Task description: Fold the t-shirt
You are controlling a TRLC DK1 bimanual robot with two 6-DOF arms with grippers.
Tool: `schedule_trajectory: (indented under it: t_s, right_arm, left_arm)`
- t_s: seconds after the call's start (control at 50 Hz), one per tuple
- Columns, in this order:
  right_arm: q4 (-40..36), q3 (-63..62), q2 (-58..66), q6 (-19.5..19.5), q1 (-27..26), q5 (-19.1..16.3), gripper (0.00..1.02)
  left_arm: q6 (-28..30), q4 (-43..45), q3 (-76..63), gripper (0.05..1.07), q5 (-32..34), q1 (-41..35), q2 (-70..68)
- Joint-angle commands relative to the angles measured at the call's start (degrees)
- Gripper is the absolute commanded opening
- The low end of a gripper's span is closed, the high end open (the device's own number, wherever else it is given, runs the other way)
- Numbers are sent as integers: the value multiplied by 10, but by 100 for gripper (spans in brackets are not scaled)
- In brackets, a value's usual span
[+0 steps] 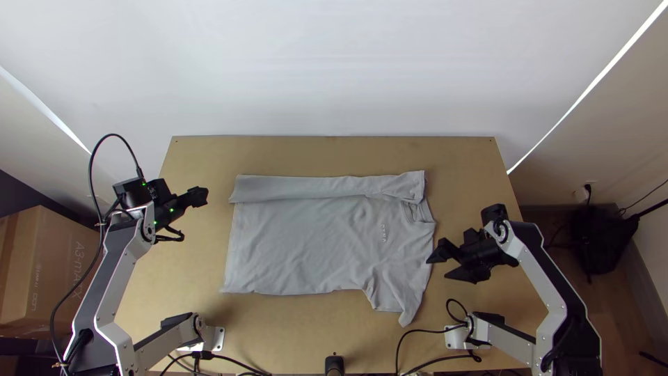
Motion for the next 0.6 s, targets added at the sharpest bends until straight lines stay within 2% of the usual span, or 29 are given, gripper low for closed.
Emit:
schedule_trajectory:
  t_s: [0.0, 0.22, 0.58]
  right_arm:
    - [9, -39, 18, -23, -2, -2, 86]
    - [34, -59, 58, -23, 18, -2, 86]
    - [87, -92, 124, -17, 92, -3, 86]
  left_arm:
    - [6, -11, 10, 98, 7, -1, -19]
    - [5, -21, 10, 98, 6, -1, -28]
    - [26, -45, 9, 98, 6, 3, -42]
